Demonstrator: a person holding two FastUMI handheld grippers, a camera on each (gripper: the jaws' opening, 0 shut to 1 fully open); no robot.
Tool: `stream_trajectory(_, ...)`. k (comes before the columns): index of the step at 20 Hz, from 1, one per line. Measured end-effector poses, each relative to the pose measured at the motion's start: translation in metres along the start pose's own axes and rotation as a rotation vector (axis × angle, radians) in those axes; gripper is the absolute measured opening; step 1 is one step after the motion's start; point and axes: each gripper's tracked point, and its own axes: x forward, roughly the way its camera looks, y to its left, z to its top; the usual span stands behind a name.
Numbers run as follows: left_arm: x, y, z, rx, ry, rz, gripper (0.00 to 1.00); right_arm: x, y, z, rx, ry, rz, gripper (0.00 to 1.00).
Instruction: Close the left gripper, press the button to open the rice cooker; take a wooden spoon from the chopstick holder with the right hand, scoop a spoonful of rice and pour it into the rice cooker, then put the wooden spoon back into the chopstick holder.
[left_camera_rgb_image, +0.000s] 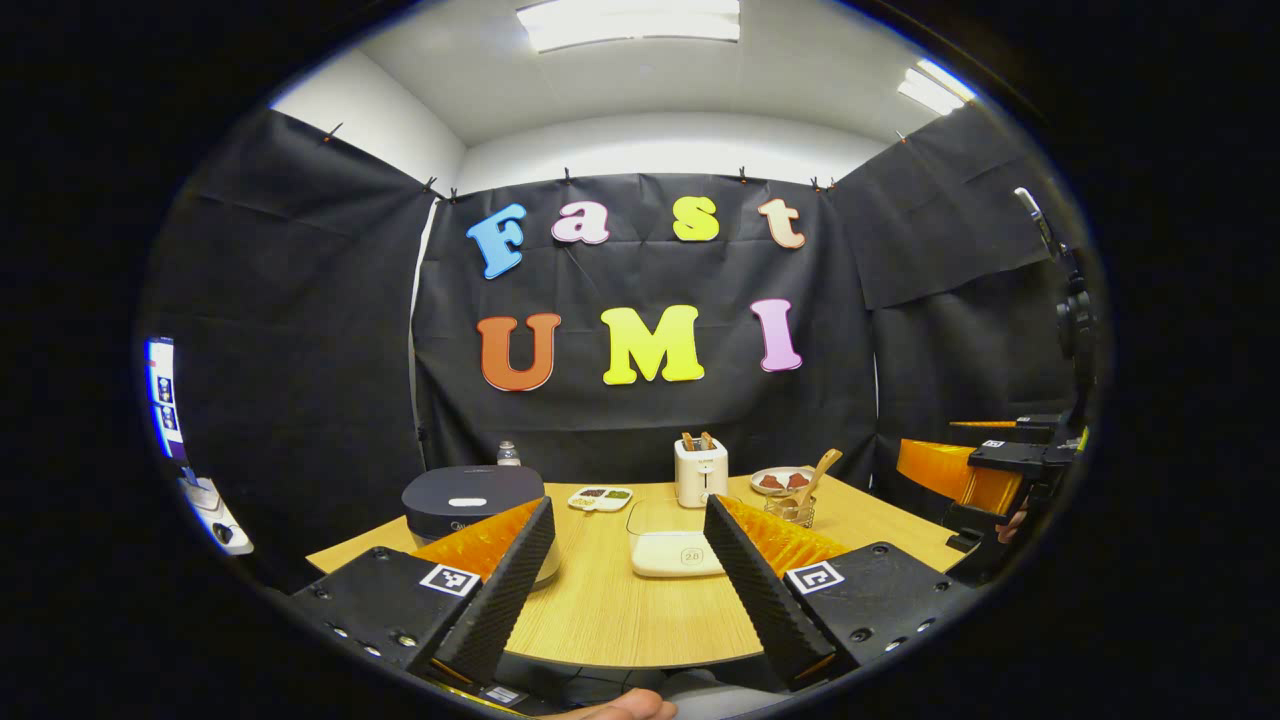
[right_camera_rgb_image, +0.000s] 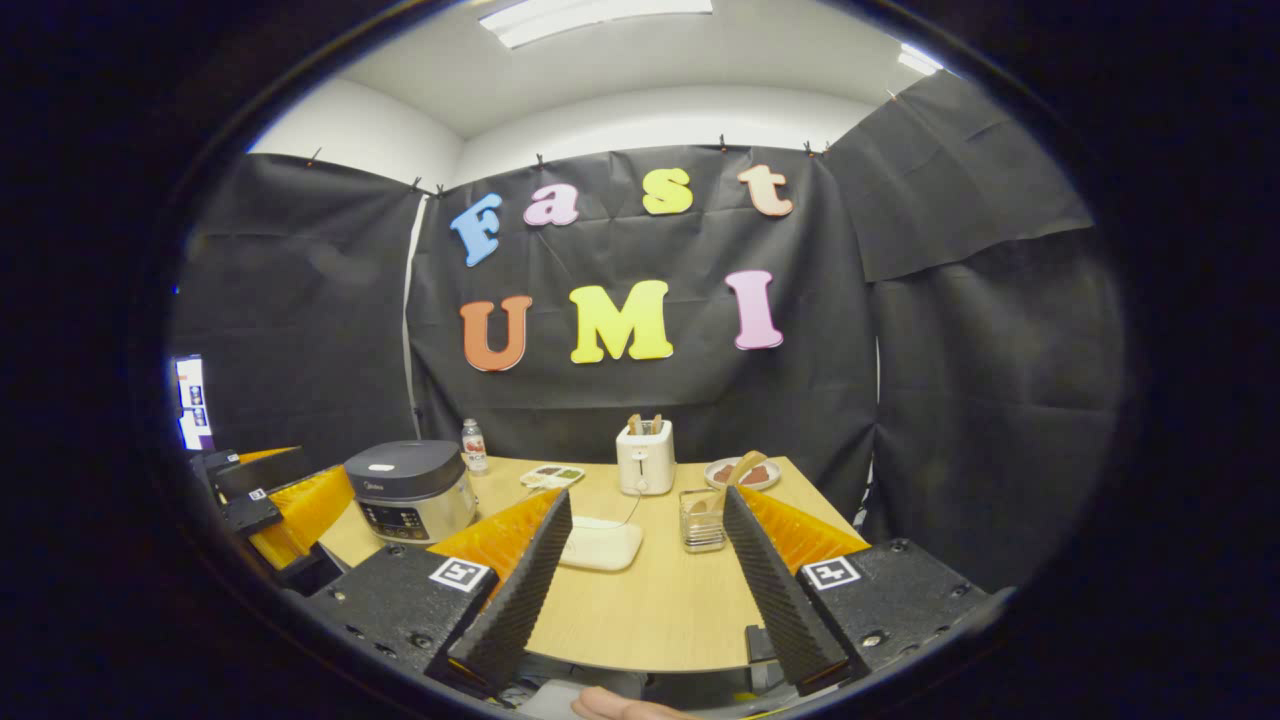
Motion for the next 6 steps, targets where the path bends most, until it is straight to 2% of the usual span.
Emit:
stream_trajectory(2,0.0,0.002,-0.002,-0.005,0.001,0.003,0.96,-0.001,0.0,-0.001,-0.01,0.002,0.003,0.98)
stream_trajectory(6,0.0,0.011,-0.001,-0.008,0.003,0.022,0.96,-0.003,0.003,0.002,-0.011,-0.009,0.012,0.98)
